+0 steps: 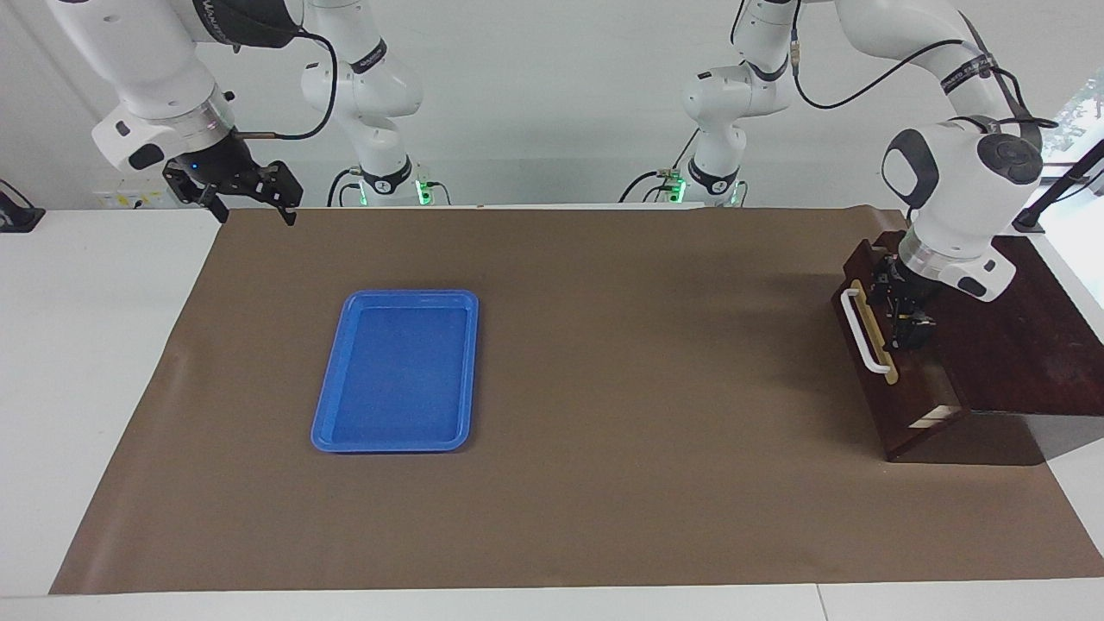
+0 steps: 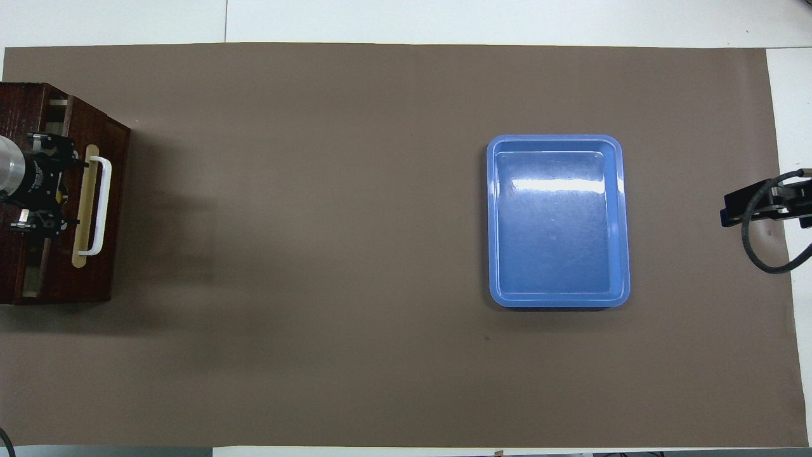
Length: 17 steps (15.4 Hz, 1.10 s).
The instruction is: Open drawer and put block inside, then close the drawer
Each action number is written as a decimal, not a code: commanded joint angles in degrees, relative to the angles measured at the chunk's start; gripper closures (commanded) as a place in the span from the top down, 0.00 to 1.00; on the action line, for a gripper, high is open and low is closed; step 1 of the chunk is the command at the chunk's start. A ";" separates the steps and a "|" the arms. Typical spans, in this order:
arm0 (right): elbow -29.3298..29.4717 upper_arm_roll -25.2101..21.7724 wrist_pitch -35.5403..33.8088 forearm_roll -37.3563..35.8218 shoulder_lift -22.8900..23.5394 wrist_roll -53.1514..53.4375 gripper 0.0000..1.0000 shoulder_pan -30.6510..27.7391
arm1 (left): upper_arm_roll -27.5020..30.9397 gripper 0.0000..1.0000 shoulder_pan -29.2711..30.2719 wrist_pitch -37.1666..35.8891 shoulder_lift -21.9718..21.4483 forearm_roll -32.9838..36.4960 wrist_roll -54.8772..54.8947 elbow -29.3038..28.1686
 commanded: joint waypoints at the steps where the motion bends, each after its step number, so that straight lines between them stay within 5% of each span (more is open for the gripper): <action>1: 0.89 0.47 -0.25 0.96 0.55 -0.21 1.00 -0.52 | -0.19 1.00 1.85 1.58 -1.01 1.34 2.28 -1.34; 17: 0.89 0.38 -0.25 0.96 0.55 -0.29 1.00 -0.52 | -0.19 1.00 2.47 0.70 -1.09 1.42 2.81 -0.47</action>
